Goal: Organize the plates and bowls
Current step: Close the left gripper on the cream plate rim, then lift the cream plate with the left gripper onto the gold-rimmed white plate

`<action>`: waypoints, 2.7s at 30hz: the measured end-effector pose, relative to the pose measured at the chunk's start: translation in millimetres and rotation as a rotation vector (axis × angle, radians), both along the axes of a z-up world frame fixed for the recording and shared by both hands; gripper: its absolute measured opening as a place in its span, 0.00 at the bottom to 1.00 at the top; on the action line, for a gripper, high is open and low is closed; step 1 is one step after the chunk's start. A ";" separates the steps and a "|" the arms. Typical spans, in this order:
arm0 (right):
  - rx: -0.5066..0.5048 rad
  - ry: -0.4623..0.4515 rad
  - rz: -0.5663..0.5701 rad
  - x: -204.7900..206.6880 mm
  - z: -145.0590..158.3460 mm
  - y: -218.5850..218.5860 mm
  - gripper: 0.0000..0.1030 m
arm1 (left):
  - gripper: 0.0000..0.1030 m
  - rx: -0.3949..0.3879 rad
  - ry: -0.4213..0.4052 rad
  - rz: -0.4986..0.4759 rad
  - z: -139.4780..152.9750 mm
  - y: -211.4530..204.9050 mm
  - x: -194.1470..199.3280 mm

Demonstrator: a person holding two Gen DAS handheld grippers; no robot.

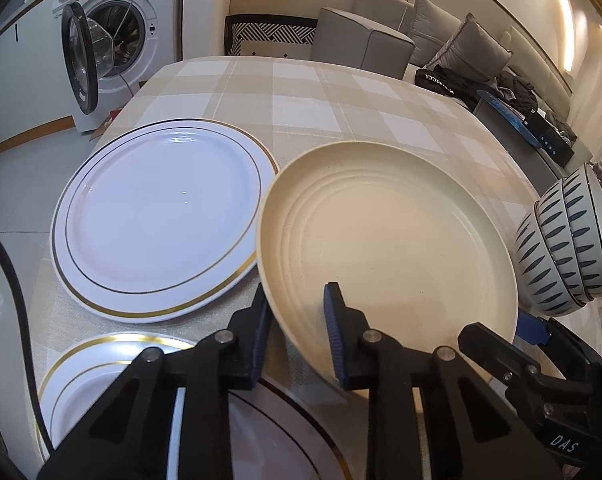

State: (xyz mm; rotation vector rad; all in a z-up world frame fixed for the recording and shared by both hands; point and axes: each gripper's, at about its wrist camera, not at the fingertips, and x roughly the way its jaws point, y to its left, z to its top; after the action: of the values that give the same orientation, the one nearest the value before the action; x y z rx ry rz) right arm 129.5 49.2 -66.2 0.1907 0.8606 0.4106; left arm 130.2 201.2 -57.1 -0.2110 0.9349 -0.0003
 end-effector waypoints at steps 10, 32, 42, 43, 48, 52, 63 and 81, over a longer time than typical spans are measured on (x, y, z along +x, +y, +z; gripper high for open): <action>-0.014 -0.005 -0.016 0.0 -1.1 -3.7 0.46 | 0.17 0.027 -0.024 0.014 2.5 2.4 -6.6; -0.032 -0.104 0.094 -30.2 26.3 27.0 0.44 | 0.17 0.064 -0.103 0.100 38.5 25.4 -60.5; -0.042 -0.128 0.223 -63.1 34.4 63.2 0.44 | 0.18 0.081 -0.114 0.203 44.9 51.1 -113.4; -0.044 -0.127 0.234 -66.5 33.3 66.2 0.44 | 0.18 0.084 -0.114 0.213 44.1 53.2 -118.5; -0.058 -0.116 0.294 -84.5 25.8 83.2 0.44 | 0.18 0.084 -0.100 0.258 36.5 62.7 -142.5; -0.067 -0.109 0.330 -94.1 21.4 91.4 0.44 | 0.18 0.079 -0.085 0.284 28.9 65.7 -156.7; -0.098 -0.074 0.391 -106.7 6.3 106.6 0.44 | 0.18 0.071 -0.053 0.337 10.7 71.9 -176.9; -0.132 -0.057 0.418 -105.4 -2.1 111.6 0.44 | 0.20 0.068 -0.014 0.326 1.6 73.9 -179.7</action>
State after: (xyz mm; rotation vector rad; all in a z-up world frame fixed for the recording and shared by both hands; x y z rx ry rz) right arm 24.1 160.8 -68.3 -0.1266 0.8683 0.7429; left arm -49.5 275.1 -55.6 -0.2977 0.8769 0.3301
